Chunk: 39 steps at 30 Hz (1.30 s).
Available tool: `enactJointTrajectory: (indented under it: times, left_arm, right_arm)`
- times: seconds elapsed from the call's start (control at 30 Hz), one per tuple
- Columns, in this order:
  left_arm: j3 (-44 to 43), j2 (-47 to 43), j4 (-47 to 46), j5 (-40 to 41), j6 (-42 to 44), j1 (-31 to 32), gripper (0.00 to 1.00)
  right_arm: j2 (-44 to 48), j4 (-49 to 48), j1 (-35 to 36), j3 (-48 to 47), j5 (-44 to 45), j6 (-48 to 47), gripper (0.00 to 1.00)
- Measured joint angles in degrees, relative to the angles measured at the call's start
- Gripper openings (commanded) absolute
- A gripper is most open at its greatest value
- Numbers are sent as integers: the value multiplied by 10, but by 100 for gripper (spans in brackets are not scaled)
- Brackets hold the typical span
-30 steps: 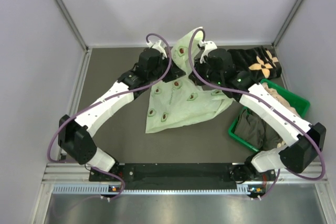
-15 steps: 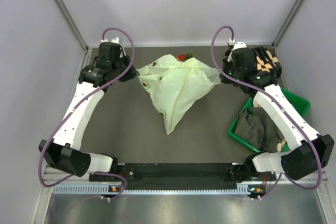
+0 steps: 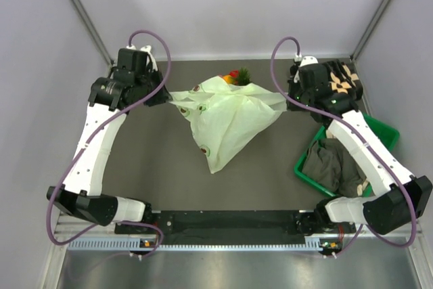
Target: Place the fruits into the plastic bag
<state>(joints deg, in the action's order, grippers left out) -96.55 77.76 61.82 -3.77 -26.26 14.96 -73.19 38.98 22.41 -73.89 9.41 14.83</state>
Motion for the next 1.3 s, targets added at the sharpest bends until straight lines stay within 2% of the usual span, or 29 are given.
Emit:
enactJointTrajectory:
  times: [0.03,0.07,0.1,0.13,0.23,0.3,0.43,0.47,0.7,0.8,0.93,1.1,1.3]
  left_arm:
    - [0,0,0,-6,3,0,0]
    - [3,1,-4,-18,7,-2,10]
    - [9,0,-11,-32,9,-4,25]
    - [19,-3,-21,-54,10,-6,53]
    - [68,-10,-69,-122,8,-12,80]
    - [83,-10,-89,-148,8,-13,86]
    - [73,-13,-137,-179,11,-13,94]
    - [63,-14,-153,-186,15,-13,99]
    - [40,-49,-345,-269,16,-14,99]
    - [10,-40,-390,-313,15,-14,99]
    - [-24,-12,-407,-349,41,-14,99]
    - [-25,27,-406,-367,82,-6,99]
    - [-25,82,-366,-376,138,32,99]
  right_arm:
    - [0,1,0,0,-2,-2,0]
    - [0,1,0,0,-4,-5,0]
    - [0,0,0,0,-8,-9,0]
    - [0,-3,-1,0,-18,-14,0]
    - [9,-22,-2,14,-59,-22,0]
    - [19,-37,-2,23,-94,-26,0]
    - [30,-61,-2,27,-151,-31,0]
    - [30,-66,-2,27,-161,-33,0]
    - [29,-81,-2,27,-230,-44,0]
    - [29,-83,-2,27,-259,-50,0]
    - [28,-96,-2,27,-304,-64,0]
    - [22,-100,-2,26,-359,-84,0]
    - [14,-99,-2,26,-393,-89,0]
